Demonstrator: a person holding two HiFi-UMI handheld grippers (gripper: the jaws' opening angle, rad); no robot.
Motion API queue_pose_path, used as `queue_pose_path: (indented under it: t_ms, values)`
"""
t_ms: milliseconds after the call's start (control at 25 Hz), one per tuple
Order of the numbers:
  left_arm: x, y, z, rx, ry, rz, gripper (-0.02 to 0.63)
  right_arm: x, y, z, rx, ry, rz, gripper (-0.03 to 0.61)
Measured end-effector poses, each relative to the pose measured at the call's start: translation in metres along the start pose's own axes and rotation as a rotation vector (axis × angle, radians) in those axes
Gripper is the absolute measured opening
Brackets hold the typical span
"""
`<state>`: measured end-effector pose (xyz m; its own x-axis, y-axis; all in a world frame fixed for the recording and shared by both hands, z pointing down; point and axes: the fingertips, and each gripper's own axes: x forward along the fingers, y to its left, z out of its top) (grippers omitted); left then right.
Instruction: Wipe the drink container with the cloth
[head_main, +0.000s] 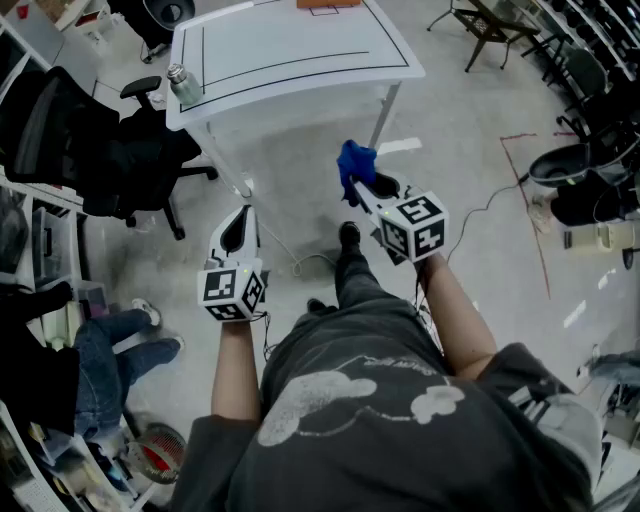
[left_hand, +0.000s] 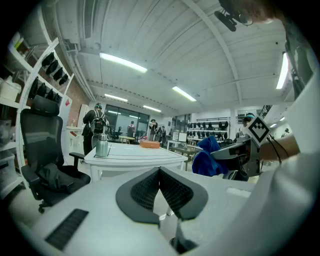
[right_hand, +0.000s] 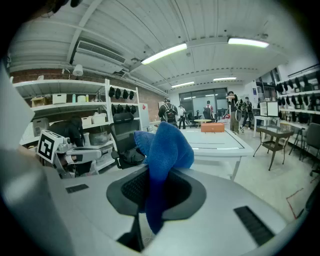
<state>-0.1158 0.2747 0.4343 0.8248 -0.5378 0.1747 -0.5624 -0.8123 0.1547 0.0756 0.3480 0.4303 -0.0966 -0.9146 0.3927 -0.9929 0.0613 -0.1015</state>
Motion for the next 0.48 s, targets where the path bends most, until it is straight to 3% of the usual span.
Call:
queue_pose_path:
  t_ms: [480]
  values:
    - [-0.016, 0.014, -0.003, -0.021, 0.006, 0.034, 0.003, -0.004, 0.004, 0.004, -0.004, -0.018, -0.015, 0.058]
